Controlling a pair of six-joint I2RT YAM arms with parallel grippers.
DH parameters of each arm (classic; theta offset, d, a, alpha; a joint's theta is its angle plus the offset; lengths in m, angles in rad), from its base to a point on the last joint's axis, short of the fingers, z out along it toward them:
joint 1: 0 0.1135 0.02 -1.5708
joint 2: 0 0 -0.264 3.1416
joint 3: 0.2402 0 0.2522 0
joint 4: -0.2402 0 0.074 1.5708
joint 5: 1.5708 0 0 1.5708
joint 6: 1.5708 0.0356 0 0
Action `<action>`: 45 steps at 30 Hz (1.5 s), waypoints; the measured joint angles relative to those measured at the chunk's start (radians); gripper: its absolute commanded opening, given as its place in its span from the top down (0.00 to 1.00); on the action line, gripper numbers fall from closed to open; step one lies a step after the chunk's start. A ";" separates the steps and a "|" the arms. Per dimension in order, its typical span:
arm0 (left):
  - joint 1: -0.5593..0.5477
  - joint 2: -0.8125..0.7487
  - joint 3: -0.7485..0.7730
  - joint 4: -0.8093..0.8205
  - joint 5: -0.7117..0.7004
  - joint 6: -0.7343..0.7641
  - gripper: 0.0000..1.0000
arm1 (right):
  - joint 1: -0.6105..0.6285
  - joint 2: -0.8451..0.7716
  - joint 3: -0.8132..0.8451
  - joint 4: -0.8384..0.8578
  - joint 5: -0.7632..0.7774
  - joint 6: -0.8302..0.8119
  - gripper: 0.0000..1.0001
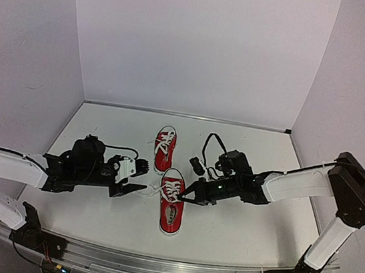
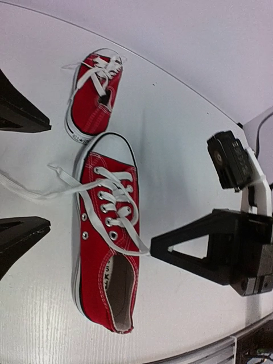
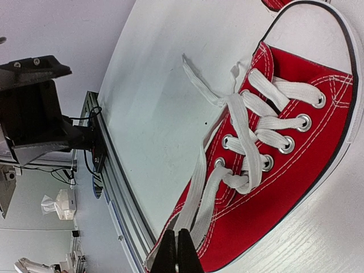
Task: Tie the shoes
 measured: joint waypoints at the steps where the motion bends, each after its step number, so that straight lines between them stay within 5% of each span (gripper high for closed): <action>1: 0.005 -0.029 -0.002 -0.033 -0.015 -0.002 0.48 | 0.000 0.000 0.001 -0.002 0.001 0.000 1.00; 5: 0.041 -0.023 0.031 -0.163 -0.041 -0.006 0.51 | 0.000 0.000 0.004 -0.008 0.002 0.000 1.00; 12: 0.157 0.230 0.263 -0.445 0.047 -0.027 0.51 | 0.000 0.000 0.015 -0.013 0.007 0.000 1.00; 33: 0.226 0.608 0.574 -0.753 0.194 0.048 0.57 | 0.000 0.000 0.040 -0.026 0.046 0.000 1.00; 39: 0.227 0.669 0.638 -0.829 0.218 0.075 0.95 | -0.004 0.000 0.061 -0.054 0.083 0.001 1.00; 45: 0.225 0.672 0.637 -0.852 0.238 0.064 1.00 | -0.013 0.000 0.070 -0.074 0.109 0.003 1.00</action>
